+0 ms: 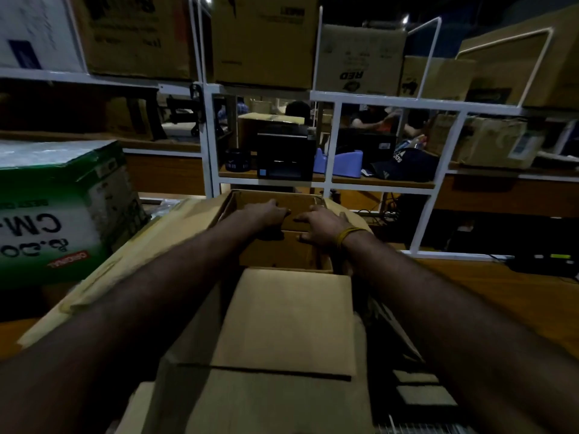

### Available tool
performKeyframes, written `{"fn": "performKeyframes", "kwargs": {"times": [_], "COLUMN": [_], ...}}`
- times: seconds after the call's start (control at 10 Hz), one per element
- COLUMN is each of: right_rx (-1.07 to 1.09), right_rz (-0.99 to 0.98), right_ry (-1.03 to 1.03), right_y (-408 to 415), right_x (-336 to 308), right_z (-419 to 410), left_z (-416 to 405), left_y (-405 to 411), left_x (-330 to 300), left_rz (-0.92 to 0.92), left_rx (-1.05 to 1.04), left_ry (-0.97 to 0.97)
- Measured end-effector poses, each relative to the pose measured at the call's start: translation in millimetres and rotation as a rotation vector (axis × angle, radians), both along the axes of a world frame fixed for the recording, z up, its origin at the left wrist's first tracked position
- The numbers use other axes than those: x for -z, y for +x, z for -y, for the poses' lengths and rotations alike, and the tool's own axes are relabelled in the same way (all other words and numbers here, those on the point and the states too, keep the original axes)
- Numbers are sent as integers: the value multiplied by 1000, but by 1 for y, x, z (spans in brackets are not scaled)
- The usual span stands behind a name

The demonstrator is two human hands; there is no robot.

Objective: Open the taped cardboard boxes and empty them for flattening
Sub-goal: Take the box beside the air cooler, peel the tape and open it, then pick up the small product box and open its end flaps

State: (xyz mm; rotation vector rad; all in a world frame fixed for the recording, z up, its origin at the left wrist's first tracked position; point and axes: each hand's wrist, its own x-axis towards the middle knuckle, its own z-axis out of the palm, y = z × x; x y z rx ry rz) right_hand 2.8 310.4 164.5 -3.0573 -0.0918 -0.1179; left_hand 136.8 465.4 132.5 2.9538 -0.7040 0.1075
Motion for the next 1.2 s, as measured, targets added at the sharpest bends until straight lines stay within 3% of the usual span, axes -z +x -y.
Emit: {"fn": "performKeyframes", "kwargs": {"times": [0.1, 0.3, 0.6, 0.9, 1.2], "right_rx": [-41, -32, 172, 488, 705], "right_rz": [102, 202, 254, 181, 168], "right_ry": [60, 95, 138, 157, 225], "right_y": [-36, -110, -213, -313, -346], "right_x": [-6, -10, 16, 73, 116], "right_z": [23, 95, 241, 412, 547], "left_z": [25, 88, 246, 438, 587], "left_y": [-114, -227, -298, -340, -354], "left_x": [-47, -68, -32, 38, 80], "left_rz": [3, 245, 312, 129, 118], "left_rx": [-74, -37, 80, 414, 585], "left_ry": [6, -52, -92, -105, -146]}}
